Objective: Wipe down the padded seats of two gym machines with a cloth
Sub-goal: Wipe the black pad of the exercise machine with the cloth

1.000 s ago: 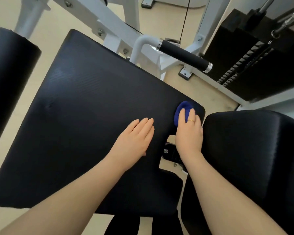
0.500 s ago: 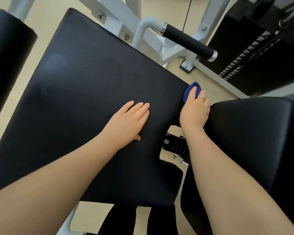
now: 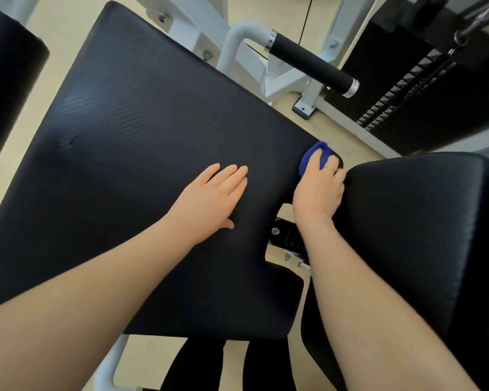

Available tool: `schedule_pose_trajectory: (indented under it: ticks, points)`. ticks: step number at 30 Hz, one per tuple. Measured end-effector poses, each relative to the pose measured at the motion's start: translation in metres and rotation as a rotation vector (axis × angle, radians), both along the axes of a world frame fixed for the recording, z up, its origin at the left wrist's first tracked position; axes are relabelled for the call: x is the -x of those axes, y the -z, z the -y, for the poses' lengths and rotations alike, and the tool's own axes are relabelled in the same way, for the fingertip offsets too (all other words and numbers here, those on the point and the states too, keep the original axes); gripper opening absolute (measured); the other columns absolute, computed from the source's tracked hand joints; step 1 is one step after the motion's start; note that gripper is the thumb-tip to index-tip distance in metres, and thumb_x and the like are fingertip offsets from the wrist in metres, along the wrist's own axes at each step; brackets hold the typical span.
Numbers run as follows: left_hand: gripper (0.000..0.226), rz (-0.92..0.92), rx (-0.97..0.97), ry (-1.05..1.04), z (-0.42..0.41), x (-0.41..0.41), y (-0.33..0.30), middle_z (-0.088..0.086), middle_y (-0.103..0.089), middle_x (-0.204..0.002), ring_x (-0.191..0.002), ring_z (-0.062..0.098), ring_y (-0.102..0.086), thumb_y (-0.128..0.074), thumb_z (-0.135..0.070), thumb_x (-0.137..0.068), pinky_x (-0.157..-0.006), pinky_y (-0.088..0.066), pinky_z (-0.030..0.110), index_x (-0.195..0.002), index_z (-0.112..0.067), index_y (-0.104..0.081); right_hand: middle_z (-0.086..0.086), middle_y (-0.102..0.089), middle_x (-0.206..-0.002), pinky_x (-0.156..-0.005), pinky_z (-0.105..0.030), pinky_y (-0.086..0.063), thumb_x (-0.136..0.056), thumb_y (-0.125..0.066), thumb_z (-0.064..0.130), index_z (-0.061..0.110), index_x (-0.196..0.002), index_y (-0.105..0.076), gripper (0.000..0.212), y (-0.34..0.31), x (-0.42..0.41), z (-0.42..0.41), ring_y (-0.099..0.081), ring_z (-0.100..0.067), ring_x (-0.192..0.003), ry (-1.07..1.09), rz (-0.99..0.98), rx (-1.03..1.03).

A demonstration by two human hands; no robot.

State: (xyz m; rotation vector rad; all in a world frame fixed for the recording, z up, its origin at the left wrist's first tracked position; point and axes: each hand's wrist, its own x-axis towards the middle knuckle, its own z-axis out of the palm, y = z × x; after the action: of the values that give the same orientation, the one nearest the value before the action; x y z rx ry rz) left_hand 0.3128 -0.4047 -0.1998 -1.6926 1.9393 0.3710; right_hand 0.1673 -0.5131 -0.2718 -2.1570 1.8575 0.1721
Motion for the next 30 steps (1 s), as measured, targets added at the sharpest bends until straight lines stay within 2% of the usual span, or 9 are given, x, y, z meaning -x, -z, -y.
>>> schedule_pose_trajectory:
  ticks: [3, 5, 10, 14, 18, 24, 26, 30]
  points:
    - [0.083, 0.006, -0.019, -0.006, 0.002, 0.001, -0.002, 0.010, 0.008, -0.158, -0.146, 0.025, 0.003, -0.044, -0.048, -0.092, -0.117, 0.001, 0.039, -0.148, -0.006, 0.002, -0.016, -0.020, -0.150, -0.102, -0.038, -0.035, -0.090, -0.050, 0.005, 0.014, -0.148, -0.013, 0.069, -0.009, 0.011, -0.040, -0.033, -0.032, -0.126, -0.121, 0.016, -0.035]
    - [0.084, 0.003, -0.009, -0.002, 0.003, 0.000, -0.001, 0.009, 0.008, -0.158, -0.146, 0.025, 0.004, -0.043, -0.048, -0.092, -0.117, 0.001, 0.039, -0.148, -0.006, 0.003, -0.016, -0.023, -0.149, -0.101, -0.038, -0.035, -0.090, -0.048, 0.005, 0.014, -0.148, -0.015, 0.068, -0.007, 0.011, -0.027, -0.034, -0.033, -0.124, -0.183, 0.006, 0.004]
    - [0.085, 0.027, -0.011, -0.013, 0.002, 0.002, 0.004, 0.010, 0.008, -0.158, -0.146, 0.025, 0.003, -0.045, -0.047, -0.091, -0.117, 0.001, 0.039, -0.148, -0.006, 0.002, -0.015, -0.027, -0.147, -0.098, -0.041, -0.040, -0.091, -0.045, 0.004, 0.015, -0.149, -0.013, 0.067, 0.003, -0.002, 0.036, -0.038, -0.032, -0.118, -0.133, -0.019, 0.038]
    - [0.083, 0.018, -0.024, -0.050, 0.001, 0.006, 0.001, 0.009, 0.009, -0.158, -0.146, 0.025, 0.003, -0.046, -0.044, -0.092, -0.117, 0.000, 0.039, -0.148, -0.006, 0.002, -0.020, -0.025, -0.148, -0.102, -0.041, -0.037, -0.093, -0.044, 0.006, 0.011, -0.148, -0.009, 0.066, 0.003, 0.003, 0.019, -0.037, -0.035, -0.122, -0.112, -0.039, 0.034]
    - [0.084, 0.012, -0.027, -0.084, 0.005, 0.011, 0.000, 0.012, 0.006, -0.158, -0.146, 0.027, 0.002, -0.051, -0.039, -0.091, -0.117, -0.002, 0.039, -0.148, -0.005, 0.000, -0.016, -0.024, -0.147, -0.102, -0.038, -0.036, -0.090, -0.050, 0.004, 0.015, -0.149, -0.011, 0.071, -0.005, 0.013, -0.015, -0.035, -0.032, -0.122, -0.143, 0.035, -0.029]
    - [0.083, 0.011, -0.007, -0.084, 0.001, 0.007, 0.006, 0.009, 0.009, -0.158, -0.146, 0.025, 0.004, -0.047, -0.042, -0.092, -0.117, 0.000, 0.039, -0.148, -0.007, 0.002, -0.007, -0.031, -0.143, -0.097, -0.043, -0.041, -0.084, -0.046, -0.009, 0.023, -0.145, -0.029, 0.071, 0.002, -0.011, 0.048, -0.036, -0.030, -0.120, -0.011, 0.198, 0.009]
    - [0.082, 0.002, -0.015, -0.090, 0.000, 0.006, 0.005, 0.008, 0.009, -0.158, -0.146, 0.025, 0.005, -0.047, -0.042, -0.092, -0.117, 0.001, 0.039, -0.148, -0.007, 0.003, -0.005, -0.032, -0.142, -0.096, -0.041, -0.041, -0.083, -0.045, -0.010, 0.025, -0.141, -0.036, 0.068, -0.003, -0.014, 0.040, -0.036, -0.030, -0.119, -0.017, 0.236, 0.020]
    - [0.083, -0.011, -0.026, -0.114, 0.003, 0.008, 0.003, 0.007, 0.007, -0.159, -0.146, 0.024, 0.003, -0.050, -0.040, -0.091, -0.117, 0.000, 0.038, -0.148, -0.009, 0.002, -0.012, -0.039, -0.139, -0.093, -0.043, -0.038, -0.077, -0.053, -0.007, 0.024, -0.138, -0.043, 0.069, -0.016, -0.015, -0.042, -0.040, -0.034, -0.117, -0.313, 0.358, 0.011]
